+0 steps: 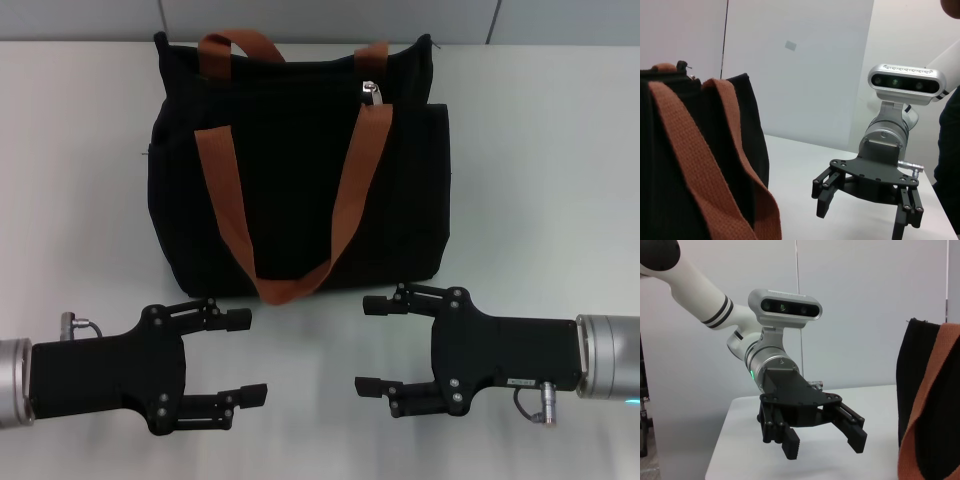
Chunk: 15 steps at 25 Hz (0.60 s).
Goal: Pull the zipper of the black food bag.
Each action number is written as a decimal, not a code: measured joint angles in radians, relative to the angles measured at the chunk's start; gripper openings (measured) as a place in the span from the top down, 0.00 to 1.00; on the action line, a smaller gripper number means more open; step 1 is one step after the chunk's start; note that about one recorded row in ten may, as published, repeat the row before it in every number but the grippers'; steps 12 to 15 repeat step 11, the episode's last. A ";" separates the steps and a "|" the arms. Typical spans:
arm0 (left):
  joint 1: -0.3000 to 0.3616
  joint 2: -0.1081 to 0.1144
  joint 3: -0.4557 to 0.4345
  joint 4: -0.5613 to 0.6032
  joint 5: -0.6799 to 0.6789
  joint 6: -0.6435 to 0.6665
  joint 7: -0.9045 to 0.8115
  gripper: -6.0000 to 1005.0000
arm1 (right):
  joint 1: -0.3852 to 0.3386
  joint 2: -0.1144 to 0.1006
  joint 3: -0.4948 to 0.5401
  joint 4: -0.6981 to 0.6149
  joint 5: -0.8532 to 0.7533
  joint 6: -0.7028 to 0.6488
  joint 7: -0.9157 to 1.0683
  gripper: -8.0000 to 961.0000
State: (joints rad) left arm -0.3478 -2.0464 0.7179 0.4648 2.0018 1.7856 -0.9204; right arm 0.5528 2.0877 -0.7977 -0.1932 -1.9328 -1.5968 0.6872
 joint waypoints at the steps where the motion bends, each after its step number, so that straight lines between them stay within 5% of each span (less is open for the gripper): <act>1: 0.000 0.000 0.000 0.000 0.000 0.000 0.000 0.20 | 0.001 0.000 0.000 0.000 0.000 0.000 0.000 0.16; 15: 0.001 0.000 0.000 0.000 0.000 0.001 0.000 0.20 | 0.003 0.000 0.000 0.000 0.000 0.000 -0.003 0.16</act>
